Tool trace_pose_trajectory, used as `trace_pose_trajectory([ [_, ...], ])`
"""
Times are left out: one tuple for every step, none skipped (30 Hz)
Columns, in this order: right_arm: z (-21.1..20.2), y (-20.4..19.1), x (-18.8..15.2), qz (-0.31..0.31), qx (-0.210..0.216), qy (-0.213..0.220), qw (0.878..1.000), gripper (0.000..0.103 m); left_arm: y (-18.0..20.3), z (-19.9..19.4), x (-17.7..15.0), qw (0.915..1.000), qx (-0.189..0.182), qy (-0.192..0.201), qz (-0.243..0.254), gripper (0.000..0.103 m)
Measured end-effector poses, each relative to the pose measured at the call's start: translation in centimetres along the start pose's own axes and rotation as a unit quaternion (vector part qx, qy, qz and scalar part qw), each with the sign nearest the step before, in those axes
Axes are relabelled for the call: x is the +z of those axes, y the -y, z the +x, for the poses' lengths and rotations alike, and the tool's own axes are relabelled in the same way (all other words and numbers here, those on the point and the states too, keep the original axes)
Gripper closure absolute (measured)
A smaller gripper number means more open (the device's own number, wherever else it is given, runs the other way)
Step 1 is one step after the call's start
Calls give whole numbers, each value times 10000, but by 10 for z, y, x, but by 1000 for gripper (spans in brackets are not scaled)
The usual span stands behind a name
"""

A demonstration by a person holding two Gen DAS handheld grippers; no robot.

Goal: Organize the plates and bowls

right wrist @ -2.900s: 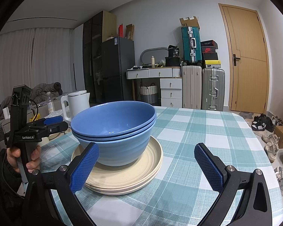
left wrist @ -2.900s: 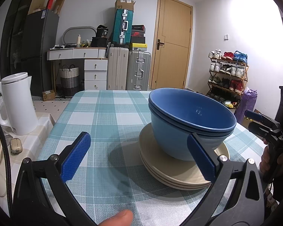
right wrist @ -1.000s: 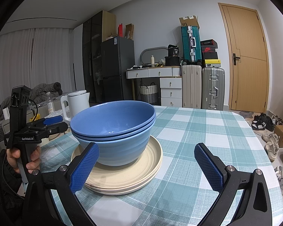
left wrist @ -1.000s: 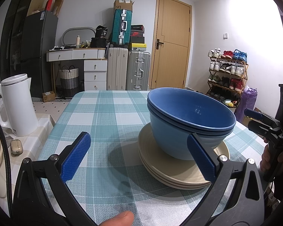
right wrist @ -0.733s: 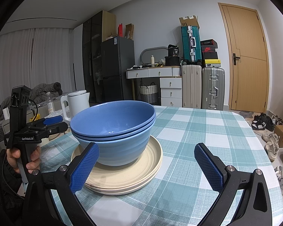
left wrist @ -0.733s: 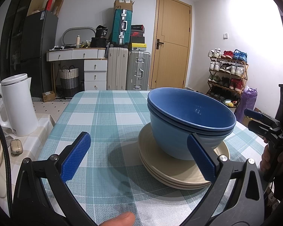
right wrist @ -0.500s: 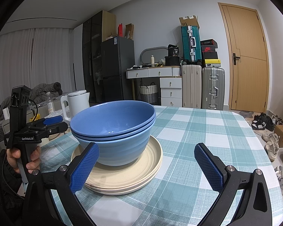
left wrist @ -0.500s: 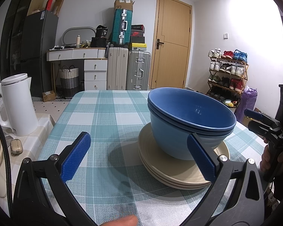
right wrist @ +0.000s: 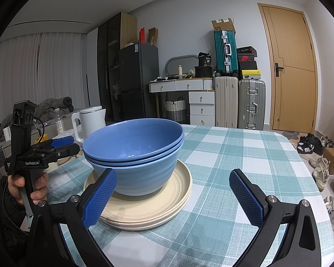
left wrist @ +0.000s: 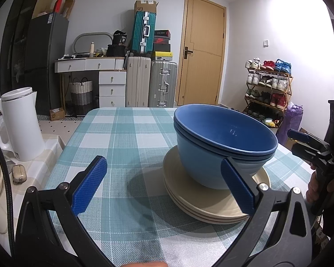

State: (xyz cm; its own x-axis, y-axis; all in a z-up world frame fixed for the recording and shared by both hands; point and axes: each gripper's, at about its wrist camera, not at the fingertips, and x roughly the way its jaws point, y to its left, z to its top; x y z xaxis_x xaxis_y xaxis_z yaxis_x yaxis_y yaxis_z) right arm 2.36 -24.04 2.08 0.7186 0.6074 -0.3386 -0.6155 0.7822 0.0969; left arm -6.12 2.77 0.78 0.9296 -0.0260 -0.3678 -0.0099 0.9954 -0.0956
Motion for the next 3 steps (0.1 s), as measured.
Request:
trace_pose_trajectory([
  [0, 0, 0, 0, 0, 3, 10000, 0, 1, 1, 0, 10000, -3, 7, 9, 1],
  [0, 0, 0, -1, 0, 4, 10000, 0, 1, 1, 0, 10000, -6, 8, 20, 1],
  [0, 0, 0, -2, 1, 1, 10000, 0, 1, 2, 0, 10000, -3, 2, 24, 1],
])
